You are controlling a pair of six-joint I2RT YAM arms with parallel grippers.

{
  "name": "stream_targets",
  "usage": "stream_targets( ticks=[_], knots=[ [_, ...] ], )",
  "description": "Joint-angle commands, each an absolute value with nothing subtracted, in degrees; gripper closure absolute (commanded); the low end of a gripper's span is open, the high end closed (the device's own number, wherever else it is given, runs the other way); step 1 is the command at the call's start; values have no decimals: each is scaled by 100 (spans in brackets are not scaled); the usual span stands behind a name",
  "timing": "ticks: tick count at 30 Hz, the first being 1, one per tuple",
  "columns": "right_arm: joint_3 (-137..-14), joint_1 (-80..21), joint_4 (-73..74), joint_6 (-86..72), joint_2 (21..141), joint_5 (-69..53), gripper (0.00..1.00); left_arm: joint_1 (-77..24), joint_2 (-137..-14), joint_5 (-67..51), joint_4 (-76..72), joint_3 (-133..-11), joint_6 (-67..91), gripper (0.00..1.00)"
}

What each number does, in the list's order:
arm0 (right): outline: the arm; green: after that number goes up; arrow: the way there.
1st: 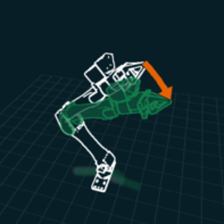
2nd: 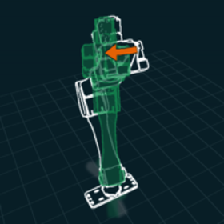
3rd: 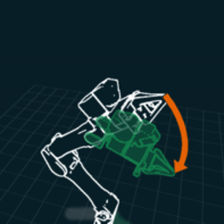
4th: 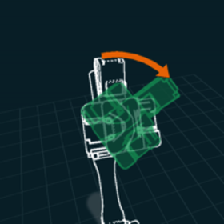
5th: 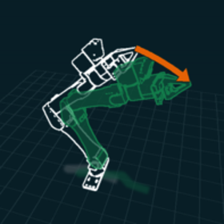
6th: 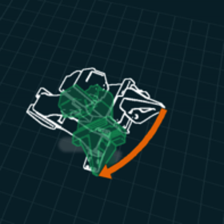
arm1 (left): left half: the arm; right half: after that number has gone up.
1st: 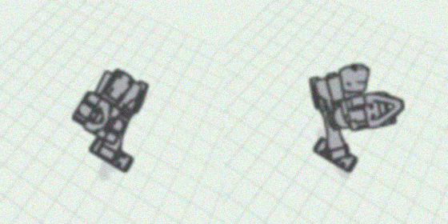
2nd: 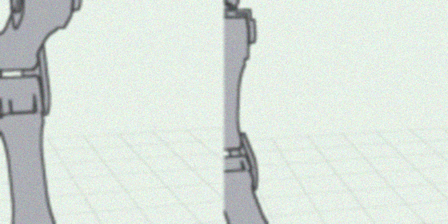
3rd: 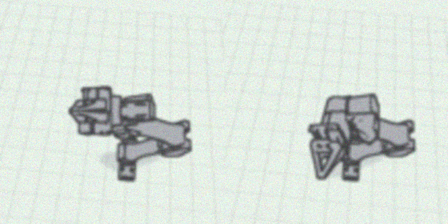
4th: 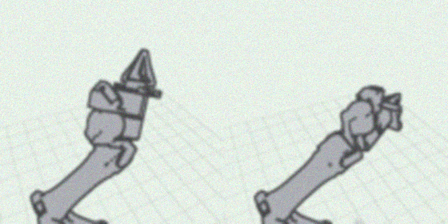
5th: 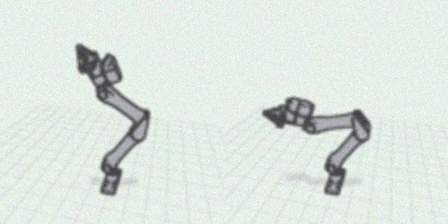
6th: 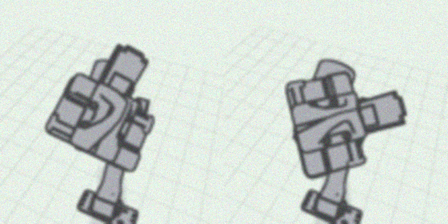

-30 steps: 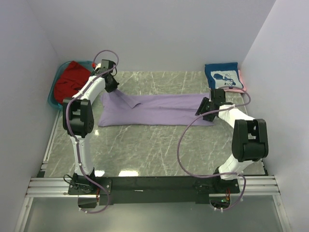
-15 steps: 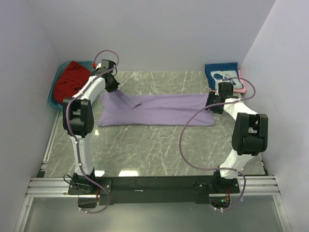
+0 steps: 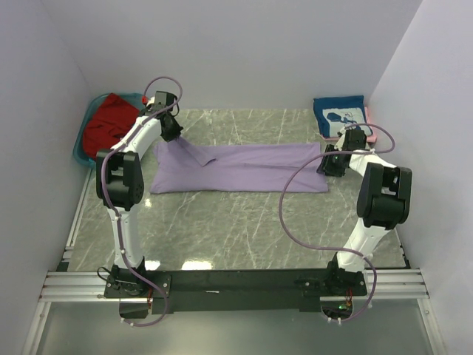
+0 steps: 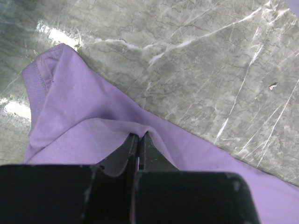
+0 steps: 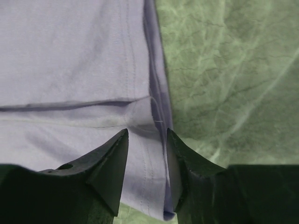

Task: Fold and stack the t-shirts
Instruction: Fold the tshirt

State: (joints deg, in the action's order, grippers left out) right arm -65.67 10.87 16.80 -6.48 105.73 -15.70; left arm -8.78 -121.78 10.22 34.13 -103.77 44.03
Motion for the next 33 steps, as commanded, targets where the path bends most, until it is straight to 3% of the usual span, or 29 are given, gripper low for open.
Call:
stream_targets(
  ticks=[1,9,12,16,21,33],
  knots=[
    [-6829,1169,1407,-659,10617,-2117,55,-879,-12261,1028,3366,-10450,4289,97],
    [-6917,1230,1389,-694,10722,-2285,63,-879,-12296,1019,3410,-10477,4263,97],
    [-6970,1222,1415,-677,10740,-2206,71,-879,-12296,1028,3401,-10468,4254,97],
    [-6952,1265,1354,-721,10696,-2066,89,-879,-12296,1090,3428,-10485,4271,97],
    [-7005,1301,1301,-773,10723,-1916,99,-879,-12287,1204,3472,-10538,4298,98],
    [-7277,1415,1265,-1020,11003,-2153,100,-773,-12261,1195,3428,-10476,4342,98]
  ],
)
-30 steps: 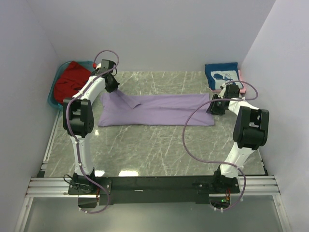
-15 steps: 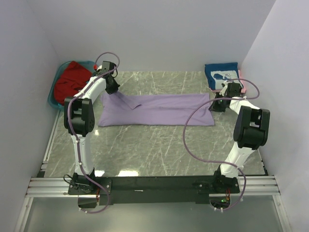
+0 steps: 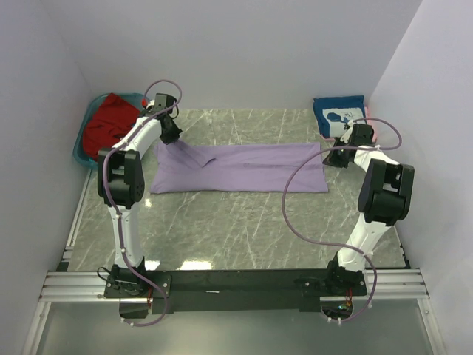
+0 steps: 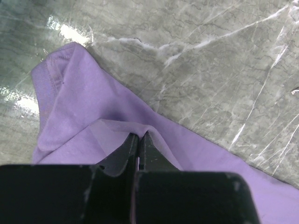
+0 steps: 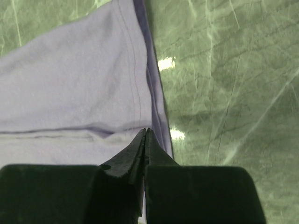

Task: Fold and stack the t-shirts
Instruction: Fold the tshirt

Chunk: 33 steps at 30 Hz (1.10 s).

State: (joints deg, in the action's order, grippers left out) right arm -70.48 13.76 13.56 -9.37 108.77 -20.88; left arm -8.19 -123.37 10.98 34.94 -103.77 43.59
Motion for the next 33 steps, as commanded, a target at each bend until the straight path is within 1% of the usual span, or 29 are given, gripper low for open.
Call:
stream_targets(
  ticks=[1,5,8,11,12,14,15,17,18,20,21,26,33],
  knots=[
    [-7312,1406,1283,-1037,11039,-2127,100,-773,-12269,1187,3436,-10468,4342,98],
    [-7365,1406,1380,-1063,11118,-2066,96,-773,-12278,1152,3410,-10468,4333,98],
    [-7251,1406,1310,-1133,10847,-2074,93,-765,-12261,1169,3463,-10503,4333,98],
    [-7154,1389,1266,-1282,10618,-2056,83,-756,-12138,1151,3498,-10486,4342,98],
    [-7128,1380,1274,-1327,10452,-2083,78,-756,-12051,1134,3507,-10477,4368,98],
    [-7014,1328,1248,-1484,10188,-2100,73,-756,-11954,1125,3559,-10476,4377,98],
    [-6970,1284,1205,-1529,10091,-2144,68,-756,-11927,1108,3594,-10477,4386,98],
    [-6821,1144,1125,-1687,9837,-2285,64,-756,-11813,1072,3578,-10381,4377,98],
    [-6777,1082,1073,-1740,9765,-2329,60,-747,-11778,994,3508,-10319,4333,98],
    [-6601,872,968,-1967,9573,-2478,57,-756,-11733,915,3314,-10205,4289,98],
    [-6461,792,784,-2056,9528,-2583,54,-756,-11768,818,3279,-10222,4219,98],
    [-6311,124,642,-2276,9387,-2707,52,-756,-11848,703,3489,-10345,4183,98],
    [-6108,-658,150,-2786,9509,-3278,52,-756,-11154,721,3463,-9625,4447,98]
  ],
)
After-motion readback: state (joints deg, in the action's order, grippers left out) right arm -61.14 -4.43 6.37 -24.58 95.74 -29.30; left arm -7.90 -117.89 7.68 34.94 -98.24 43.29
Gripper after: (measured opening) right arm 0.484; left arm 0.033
